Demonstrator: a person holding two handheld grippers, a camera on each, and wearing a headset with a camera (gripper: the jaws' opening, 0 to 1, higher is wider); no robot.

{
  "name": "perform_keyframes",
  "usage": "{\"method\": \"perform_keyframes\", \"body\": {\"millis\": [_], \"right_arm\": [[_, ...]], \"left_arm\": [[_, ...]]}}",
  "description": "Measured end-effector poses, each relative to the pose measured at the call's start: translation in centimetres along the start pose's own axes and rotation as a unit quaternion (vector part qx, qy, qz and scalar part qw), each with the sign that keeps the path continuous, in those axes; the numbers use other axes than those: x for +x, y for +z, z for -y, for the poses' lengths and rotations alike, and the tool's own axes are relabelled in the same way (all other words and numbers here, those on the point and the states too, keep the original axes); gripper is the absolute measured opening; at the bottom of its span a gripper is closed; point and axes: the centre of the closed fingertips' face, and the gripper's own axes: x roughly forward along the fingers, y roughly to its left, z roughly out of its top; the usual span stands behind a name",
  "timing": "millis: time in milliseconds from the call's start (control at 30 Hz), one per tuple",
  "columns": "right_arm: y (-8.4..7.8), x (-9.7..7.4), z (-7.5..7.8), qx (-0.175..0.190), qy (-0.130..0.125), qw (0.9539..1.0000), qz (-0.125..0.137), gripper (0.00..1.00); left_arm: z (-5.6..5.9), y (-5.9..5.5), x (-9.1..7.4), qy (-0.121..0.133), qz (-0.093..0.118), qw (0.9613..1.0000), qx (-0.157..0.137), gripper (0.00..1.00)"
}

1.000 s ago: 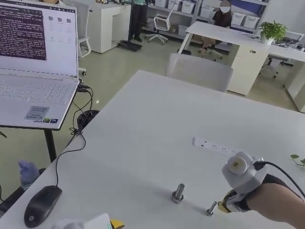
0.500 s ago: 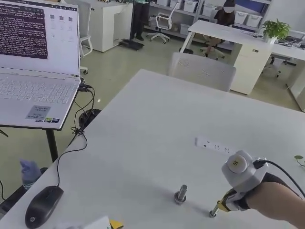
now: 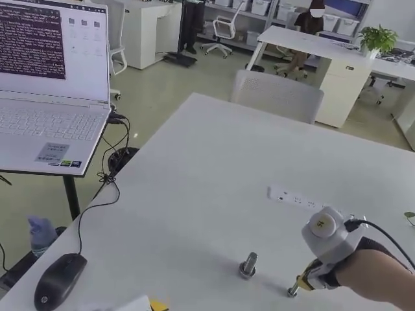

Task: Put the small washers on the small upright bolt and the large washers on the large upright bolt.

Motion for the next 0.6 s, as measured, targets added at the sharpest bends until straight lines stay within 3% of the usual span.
{"method": "perform_keyframes", "body": {"millis": [600], "right_arm": [[-0.3,1.2,0.1,-0.001,0.004,1.0000,-0.007,0.13]], "left_arm": [[-0.4,0.1,0.2,0.003,0.005,0.9999,-0.008,0.86]]}}
